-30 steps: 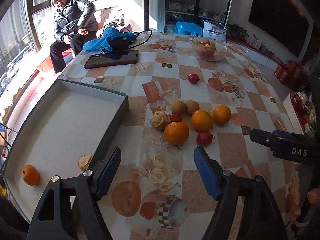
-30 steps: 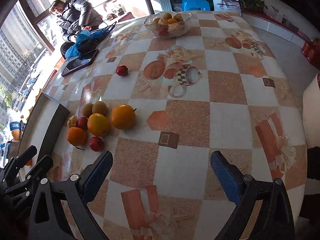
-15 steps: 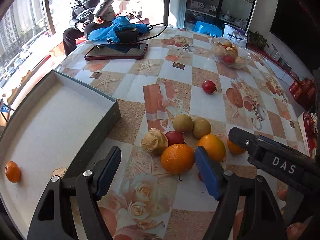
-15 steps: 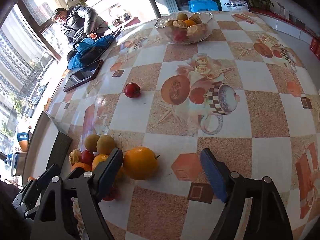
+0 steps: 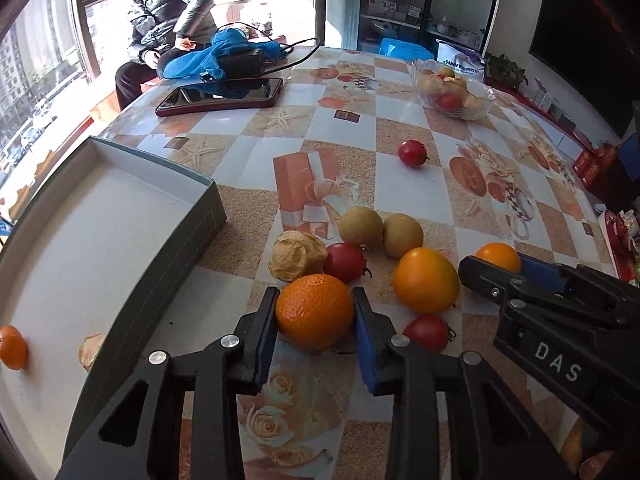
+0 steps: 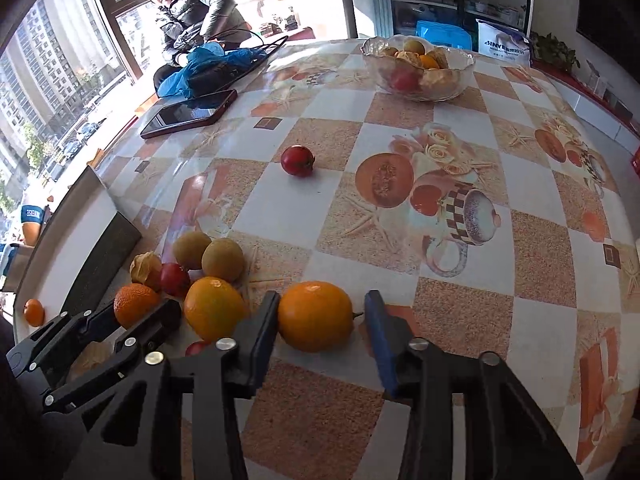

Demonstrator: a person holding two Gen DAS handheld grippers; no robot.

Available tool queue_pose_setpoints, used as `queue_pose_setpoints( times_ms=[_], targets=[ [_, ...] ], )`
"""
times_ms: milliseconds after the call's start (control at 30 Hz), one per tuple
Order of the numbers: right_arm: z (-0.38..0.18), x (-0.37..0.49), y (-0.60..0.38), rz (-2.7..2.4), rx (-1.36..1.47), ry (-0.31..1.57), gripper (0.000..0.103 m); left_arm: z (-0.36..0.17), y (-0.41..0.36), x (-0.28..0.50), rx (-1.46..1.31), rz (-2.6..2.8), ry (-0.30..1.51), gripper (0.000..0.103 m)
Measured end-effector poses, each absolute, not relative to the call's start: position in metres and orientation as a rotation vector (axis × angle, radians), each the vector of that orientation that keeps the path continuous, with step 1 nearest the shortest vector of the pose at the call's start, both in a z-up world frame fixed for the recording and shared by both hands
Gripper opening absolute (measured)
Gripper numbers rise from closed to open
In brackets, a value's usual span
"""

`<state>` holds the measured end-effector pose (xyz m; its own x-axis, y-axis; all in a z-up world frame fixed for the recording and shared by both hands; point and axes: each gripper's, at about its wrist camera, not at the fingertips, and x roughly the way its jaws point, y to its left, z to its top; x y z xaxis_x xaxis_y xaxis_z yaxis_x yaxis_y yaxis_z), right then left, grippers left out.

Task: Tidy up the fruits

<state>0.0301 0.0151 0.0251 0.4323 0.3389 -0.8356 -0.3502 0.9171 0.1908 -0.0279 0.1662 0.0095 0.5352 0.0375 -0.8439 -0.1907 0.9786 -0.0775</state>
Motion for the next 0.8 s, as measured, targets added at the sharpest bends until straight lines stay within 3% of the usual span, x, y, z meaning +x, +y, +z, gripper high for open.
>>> queue_pose_setpoints(
  times_ms=[433,533,567,600,633,733,800],
  targets=[
    [0.021,-0.063,-0.053,0.438,-0.023,1.012,0.041,0.007,0.163,-0.119,-0.067,0.109,0.932,0.039],
    [0.020,-0.087,-0.067,0.433,-0.020,0.991,0.046,0.006,0.160,-0.125,-0.031,0.106,0.910,0.057],
    [0.020,-0.091,-0.070,0.431,-0.019,0.985,0.051,0.006,0.161,-0.125,-0.032,0.115,0.912,0.065],
    [0.019,-0.094,-0.071,0.420,-0.025,0.982,0.067,0.007,0.163,-0.125,-0.041,0.119,0.913,0.065],
    [0.019,-0.096,-0.072,0.406,-0.033,0.976,0.074,0.009,0.166,-0.126,-0.050,0.117,0.910,0.065],
    [0.019,-0.102,-0.073,0.379,-0.049,0.950,0.074,0.014,0.169,-0.128,-0.049,0.106,0.889,0.076],
    [0.017,-0.102,-0.075,0.367,-0.039,0.951,0.074,0.014,0.166,-0.126,-0.034,0.106,0.883,0.078]
  ],
)
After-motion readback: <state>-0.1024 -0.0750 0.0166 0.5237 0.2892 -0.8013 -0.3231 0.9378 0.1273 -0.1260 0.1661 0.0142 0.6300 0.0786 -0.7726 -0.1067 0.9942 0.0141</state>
